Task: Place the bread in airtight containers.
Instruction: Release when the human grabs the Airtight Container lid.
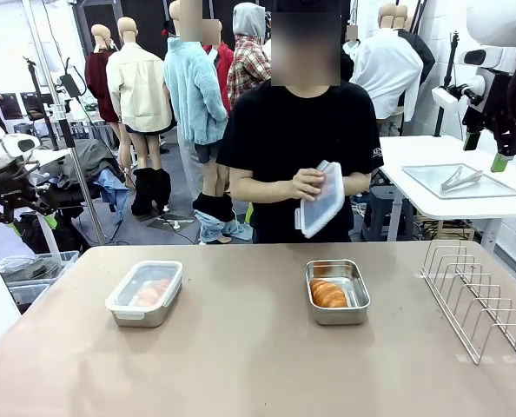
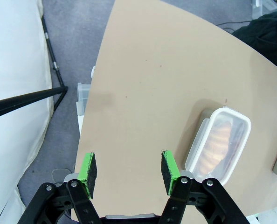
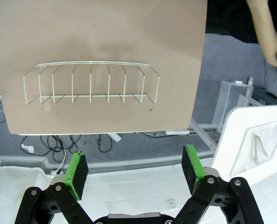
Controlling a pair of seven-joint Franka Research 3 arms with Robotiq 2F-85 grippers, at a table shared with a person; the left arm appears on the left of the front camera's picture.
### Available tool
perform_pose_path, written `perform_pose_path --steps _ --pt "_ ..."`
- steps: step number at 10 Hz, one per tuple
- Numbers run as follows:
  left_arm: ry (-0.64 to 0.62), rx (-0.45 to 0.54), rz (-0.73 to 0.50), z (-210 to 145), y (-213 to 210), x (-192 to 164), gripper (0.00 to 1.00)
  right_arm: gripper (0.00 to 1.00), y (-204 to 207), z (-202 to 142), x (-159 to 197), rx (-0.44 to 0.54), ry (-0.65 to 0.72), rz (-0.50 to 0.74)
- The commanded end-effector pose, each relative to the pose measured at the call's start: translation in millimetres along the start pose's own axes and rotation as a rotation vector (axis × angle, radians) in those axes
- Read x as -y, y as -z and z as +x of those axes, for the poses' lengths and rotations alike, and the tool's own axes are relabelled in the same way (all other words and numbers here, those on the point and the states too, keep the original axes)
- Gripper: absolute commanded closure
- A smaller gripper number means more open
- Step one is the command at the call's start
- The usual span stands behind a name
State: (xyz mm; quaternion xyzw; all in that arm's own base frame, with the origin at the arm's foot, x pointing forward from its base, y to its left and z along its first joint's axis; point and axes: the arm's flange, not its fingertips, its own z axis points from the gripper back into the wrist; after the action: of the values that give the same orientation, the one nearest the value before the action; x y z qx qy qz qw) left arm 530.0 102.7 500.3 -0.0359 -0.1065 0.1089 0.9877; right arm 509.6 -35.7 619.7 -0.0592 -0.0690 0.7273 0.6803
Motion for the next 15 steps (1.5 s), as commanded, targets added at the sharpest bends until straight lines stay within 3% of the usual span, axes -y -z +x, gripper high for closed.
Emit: perform_pose_path --steps 1,15 --pt "-0.006 0.006 0.018 -0.9 -2.3 0.3 0.28 0.0 0.0 0.3 1.1 -0.006 0.001 0.009" --pt "-0.006 0.006 0.018 -0.9 -2.3 0.3 0.28 0.0 0.0 0.3 1.1 -0.006 0.001 0.009"
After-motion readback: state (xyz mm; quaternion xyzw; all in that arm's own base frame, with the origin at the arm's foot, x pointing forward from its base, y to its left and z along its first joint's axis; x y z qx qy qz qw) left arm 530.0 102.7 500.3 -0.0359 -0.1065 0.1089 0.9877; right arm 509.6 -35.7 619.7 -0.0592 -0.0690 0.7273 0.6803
